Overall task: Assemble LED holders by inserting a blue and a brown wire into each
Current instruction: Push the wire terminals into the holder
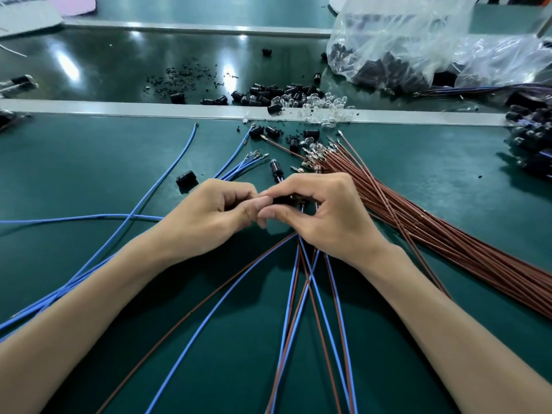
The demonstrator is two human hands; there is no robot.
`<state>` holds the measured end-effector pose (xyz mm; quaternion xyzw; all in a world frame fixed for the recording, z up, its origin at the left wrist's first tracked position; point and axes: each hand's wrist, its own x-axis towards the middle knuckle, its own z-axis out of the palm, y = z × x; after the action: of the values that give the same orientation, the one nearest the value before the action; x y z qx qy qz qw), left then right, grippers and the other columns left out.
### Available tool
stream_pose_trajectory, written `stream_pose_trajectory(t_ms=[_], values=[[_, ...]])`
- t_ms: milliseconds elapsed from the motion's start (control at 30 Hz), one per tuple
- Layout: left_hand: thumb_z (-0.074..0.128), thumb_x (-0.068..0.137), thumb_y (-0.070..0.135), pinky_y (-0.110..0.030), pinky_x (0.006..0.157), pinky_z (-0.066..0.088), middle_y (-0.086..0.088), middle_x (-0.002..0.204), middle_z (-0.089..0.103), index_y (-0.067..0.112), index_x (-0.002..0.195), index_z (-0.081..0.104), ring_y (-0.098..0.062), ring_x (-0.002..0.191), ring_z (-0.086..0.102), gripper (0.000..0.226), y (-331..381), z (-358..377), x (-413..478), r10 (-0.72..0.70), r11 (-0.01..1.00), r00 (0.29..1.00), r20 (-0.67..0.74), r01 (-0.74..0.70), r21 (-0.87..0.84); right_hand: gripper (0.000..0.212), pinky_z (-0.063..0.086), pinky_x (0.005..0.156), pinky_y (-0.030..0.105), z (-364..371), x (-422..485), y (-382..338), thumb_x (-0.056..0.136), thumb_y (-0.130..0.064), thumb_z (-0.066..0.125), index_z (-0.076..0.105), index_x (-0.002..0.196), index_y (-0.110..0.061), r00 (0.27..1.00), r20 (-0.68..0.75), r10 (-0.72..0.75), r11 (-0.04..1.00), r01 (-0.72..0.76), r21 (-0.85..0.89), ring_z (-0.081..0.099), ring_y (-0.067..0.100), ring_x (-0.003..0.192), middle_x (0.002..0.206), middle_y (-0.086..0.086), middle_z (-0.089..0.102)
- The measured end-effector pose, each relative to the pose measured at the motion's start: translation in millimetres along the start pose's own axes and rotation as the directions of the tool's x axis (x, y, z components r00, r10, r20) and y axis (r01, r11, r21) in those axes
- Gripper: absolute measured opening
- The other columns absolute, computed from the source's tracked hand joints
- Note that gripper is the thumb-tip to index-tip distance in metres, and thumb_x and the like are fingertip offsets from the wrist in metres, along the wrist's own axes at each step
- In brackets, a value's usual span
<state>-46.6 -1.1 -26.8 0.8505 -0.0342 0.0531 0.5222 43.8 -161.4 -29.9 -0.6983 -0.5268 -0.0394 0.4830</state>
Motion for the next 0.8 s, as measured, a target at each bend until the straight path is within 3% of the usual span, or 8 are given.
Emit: stream_pose_trajectory(t_ms=[67, 200, 333, 433, 567, 700, 800], values=[[0.050, 0.089, 0.036, -0.018, 0.046, 0.021, 0.005, 0.049, 0.035, 0.021, 0.066, 0.063, -0.008, 0.047, 0.027, 0.030, 1.0, -3.1, 1.0, -0.012, 1.000, 0.999, 0.033, 0.012, -0.019, 0.016, 0.049, 0.069, 0.012, 0.4, -0.5, 0.0, 0.075, -0.009, 0.079, 0.074, 0.087, 0.000, 1.000, -0.008, 0.004, 1.000, -0.004, -0.004, 0.065, 0.010, 0.070, 0.080, 0.006, 0.073], [0.049, 0.089, 0.037, -0.019, 0.046, 0.022, 0.007, 0.050, 0.034, 0.027, 0.062, 0.062, -0.008, 0.047, 0.027, 0.032, 1.8, -6.3, 2.2, -0.027, 1.000, 0.999, 0.045, 0.028, -0.014, 0.012, 0.045, 0.064, 0.010, -0.9, -1.6, -1.8, 0.078, -0.011, 0.077, 0.073, 0.085, -0.002, 0.999, -0.019, 0.047, 0.999, -0.047, -0.005, 0.062, 0.011, 0.068, 0.075, 0.004, 0.071], [0.050, 0.088, 0.038, -0.015, 0.043, 0.022, 0.008, 0.045, 0.036, 0.029, 0.060, 0.060, -0.006, 0.044, 0.027, 0.031, 4.5, -6.3, 1.1, -0.004, 0.996, 1.000, -0.013, 0.005, 0.090, 0.010, 0.040, 0.061, 0.007, -2.7, -0.6, -5.4, 0.080, -0.013, 0.075, 0.072, 0.083, -0.004, 0.995, -0.009, 0.100, 0.995, -0.100, 0.010, 0.059, 0.009, 0.066, 0.071, -0.002, 0.068], [0.051, 0.087, 0.036, -0.014, 0.042, 0.021, 0.008, 0.043, 0.035, 0.028, 0.060, 0.060, -0.005, 0.042, 0.025, 0.030, 6.3, -7.9, 1.2, -0.005, 0.997, 0.999, -0.043, 0.009, 0.082, 0.008, 0.037, 0.060, 0.005, -3.9, -0.6, -4.5, 0.080, -0.013, 0.075, 0.073, 0.083, -0.005, 0.991, -0.026, 0.132, 0.991, -0.132, 0.018, 0.055, -0.002, 0.061, 0.069, -0.012, 0.062], [0.049, 0.087, 0.037, -0.013, 0.043, 0.023, 0.010, 0.044, 0.038, 0.022, 0.064, 0.061, -0.005, 0.043, 0.027, 0.030, 6.3, -5.5, 1.1, -0.014, 0.996, 0.998, -0.056, 0.019, 0.085, 0.006, 0.042, 0.064, 0.008, -2.3, -0.3, 0.8, 0.080, -0.013, 0.074, 0.072, 0.084, -0.009, 0.984, -0.041, 0.173, 0.982, -0.169, 0.079, 0.057, -0.003, 0.065, 0.072, -0.014, 0.063], [0.053, 0.093, 0.035, -0.017, 0.048, 0.034, 0.004, 0.045, 0.051, 0.013, 0.073, 0.064, -0.010, 0.043, 0.041, 0.032, 8.5, -7.0, -0.9, -0.013, 0.997, 0.996, -0.091, 0.020, 0.081, 0.011, 0.047, 0.071, 0.018, -4.9, 1.2, 6.8, 0.082, -0.016, 0.072, 0.067, 0.084, -0.025, 0.946, -0.187, 0.266, 0.951, -0.225, 0.211, 0.060, 0.000, 0.072, 0.077, -0.014, 0.066], [0.057, 0.089, 0.026, -0.014, 0.044, 0.031, 0.009, 0.055, 0.064, 0.020, 0.074, 0.069, -0.007, 0.042, 0.039, 0.021, 18.1, -17.4, -2.7, 0.031, 0.961, 0.994, -0.104, -0.002, 0.276, 0.014, 0.049, 0.072, 0.021, -8.8, 3.8, 14.1, 0.085, -0.019, 0.070, 0.061, 0.090, -0.029, 0.857, -0.311, 0.411, 0.887, -0.298, 0.352, 0.061, 0.004, 0.072, 0.081, -0.007, 0.066]])
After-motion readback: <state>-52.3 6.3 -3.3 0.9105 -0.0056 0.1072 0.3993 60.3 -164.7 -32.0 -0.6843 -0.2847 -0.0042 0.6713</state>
